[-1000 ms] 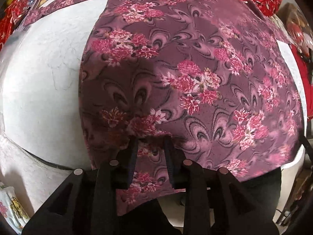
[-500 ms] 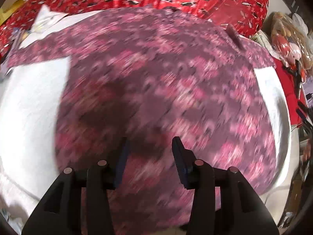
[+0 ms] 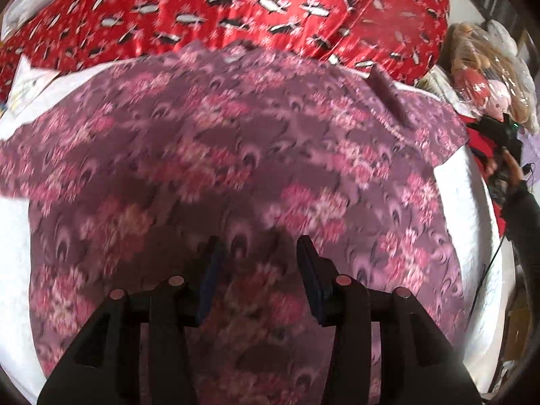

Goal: Fold small clothes

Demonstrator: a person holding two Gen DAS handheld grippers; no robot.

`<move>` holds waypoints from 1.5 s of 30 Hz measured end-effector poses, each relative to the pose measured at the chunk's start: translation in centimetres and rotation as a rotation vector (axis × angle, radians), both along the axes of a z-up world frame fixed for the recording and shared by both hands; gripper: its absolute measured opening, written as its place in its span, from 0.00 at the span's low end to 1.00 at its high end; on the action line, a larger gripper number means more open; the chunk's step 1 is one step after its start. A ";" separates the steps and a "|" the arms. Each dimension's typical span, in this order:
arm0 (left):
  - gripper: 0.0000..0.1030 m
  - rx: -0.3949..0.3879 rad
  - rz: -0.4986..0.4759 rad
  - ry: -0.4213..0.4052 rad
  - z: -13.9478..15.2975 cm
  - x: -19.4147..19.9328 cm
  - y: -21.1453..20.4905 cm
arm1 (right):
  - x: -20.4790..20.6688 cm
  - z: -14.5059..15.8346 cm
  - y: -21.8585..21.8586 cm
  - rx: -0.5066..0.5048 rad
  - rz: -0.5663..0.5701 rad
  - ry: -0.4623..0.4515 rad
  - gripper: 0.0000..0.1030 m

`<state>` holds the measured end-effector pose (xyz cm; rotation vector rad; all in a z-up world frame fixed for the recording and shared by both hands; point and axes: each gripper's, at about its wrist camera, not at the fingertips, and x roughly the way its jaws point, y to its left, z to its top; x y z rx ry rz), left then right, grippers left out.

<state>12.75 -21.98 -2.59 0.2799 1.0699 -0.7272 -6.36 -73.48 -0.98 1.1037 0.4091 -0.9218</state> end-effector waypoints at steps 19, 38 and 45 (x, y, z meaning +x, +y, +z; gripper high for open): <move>0.49 -0.102 0.300 0.069 -0.3 12.1 5.5 | 3.5 9.1 7.0 -0.299 0.152 0.064 0.08; 0.49 -0.166 0.302 0.146 2.4 15.3 10.9 | 27.9 5.0 36.3 -0.214 0.826 0.039 0.08; 0.50 -0.281 0.286 0.240 2.8 16.4 11.9 | 30.9 0.0 43.7 -0.103 0.983 0.114 0.20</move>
